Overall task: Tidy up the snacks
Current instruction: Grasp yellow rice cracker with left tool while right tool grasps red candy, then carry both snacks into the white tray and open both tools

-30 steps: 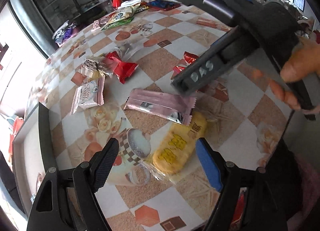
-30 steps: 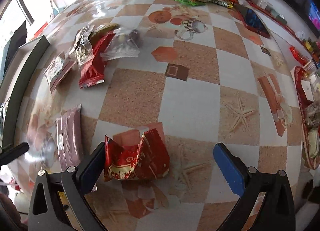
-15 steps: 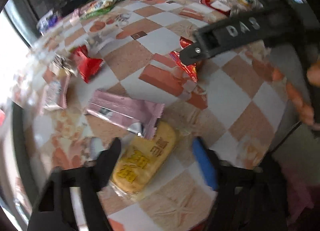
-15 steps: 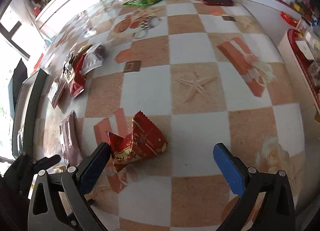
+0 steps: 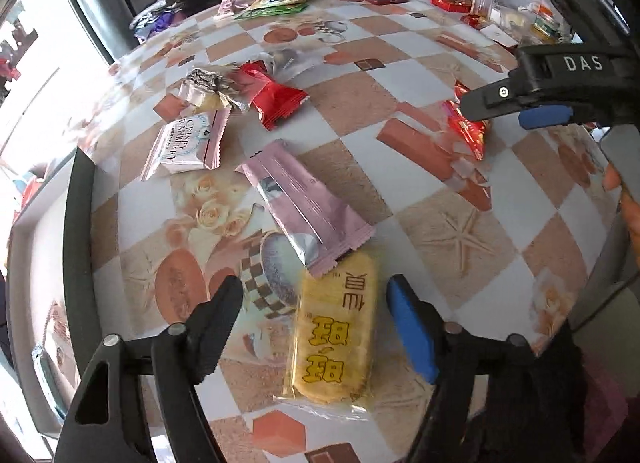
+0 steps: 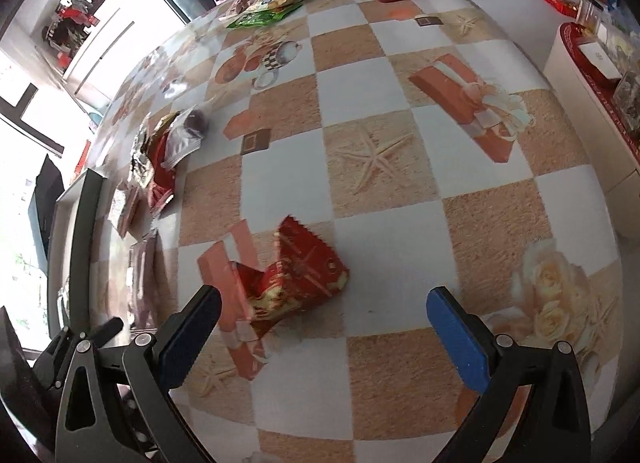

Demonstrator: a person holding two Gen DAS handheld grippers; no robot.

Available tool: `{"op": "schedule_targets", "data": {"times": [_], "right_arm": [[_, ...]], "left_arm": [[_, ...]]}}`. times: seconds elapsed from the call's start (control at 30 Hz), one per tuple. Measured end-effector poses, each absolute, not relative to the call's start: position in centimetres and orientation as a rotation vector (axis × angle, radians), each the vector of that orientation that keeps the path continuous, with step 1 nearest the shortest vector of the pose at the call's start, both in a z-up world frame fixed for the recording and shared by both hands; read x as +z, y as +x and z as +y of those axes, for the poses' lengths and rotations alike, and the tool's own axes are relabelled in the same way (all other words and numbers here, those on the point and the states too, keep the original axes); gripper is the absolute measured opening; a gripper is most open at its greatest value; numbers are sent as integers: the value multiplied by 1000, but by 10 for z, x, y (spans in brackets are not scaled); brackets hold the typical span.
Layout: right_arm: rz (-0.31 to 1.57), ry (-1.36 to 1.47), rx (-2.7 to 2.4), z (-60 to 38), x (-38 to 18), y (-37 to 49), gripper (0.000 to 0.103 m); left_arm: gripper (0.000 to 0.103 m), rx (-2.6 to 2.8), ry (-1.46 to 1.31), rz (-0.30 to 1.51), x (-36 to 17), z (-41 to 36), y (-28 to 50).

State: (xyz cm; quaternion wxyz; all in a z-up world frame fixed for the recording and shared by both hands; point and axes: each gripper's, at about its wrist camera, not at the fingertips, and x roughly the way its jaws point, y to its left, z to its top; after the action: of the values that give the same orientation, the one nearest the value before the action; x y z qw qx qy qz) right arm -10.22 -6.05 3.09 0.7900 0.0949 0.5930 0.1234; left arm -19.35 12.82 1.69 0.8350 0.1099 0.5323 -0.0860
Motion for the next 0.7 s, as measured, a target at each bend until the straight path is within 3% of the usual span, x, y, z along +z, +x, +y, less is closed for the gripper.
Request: {"op": "schedule_targets", "data": {"times": [0.17, 0.2, 0.23, 0.27, 0.3, 0.37, 0.7], "right_arm": [[1262, 114, 237, -32, 27, -99, 103], [1256, 72, 241, -24, 27, -99, 103], [1248, 24, 246, -18, 26, -100, 103], [1236, -31, 251, -10, 25, -104, 96], [1207, -107, 242, -3, 25, -109, 89], [1163, -163, 237, -1, 29, -117, 51], [1200, 91, 344, -39, 39, -123, 51]], "left_arm": [[78, -172, 159, 1142, 15, 132, -192], [76, -170, 131, 1151, 14, 135, -192], [66, -175, 108, 1155, 15, 137, -192], [57, -169, 102, 1146, 16, 139, -194], [39, -173, 100, 1137, 19, 141, -196], [39, -173, 82, 1141, 20, 145, -200], [39, -149, -21, 1070, 41, 174, -228]]}}
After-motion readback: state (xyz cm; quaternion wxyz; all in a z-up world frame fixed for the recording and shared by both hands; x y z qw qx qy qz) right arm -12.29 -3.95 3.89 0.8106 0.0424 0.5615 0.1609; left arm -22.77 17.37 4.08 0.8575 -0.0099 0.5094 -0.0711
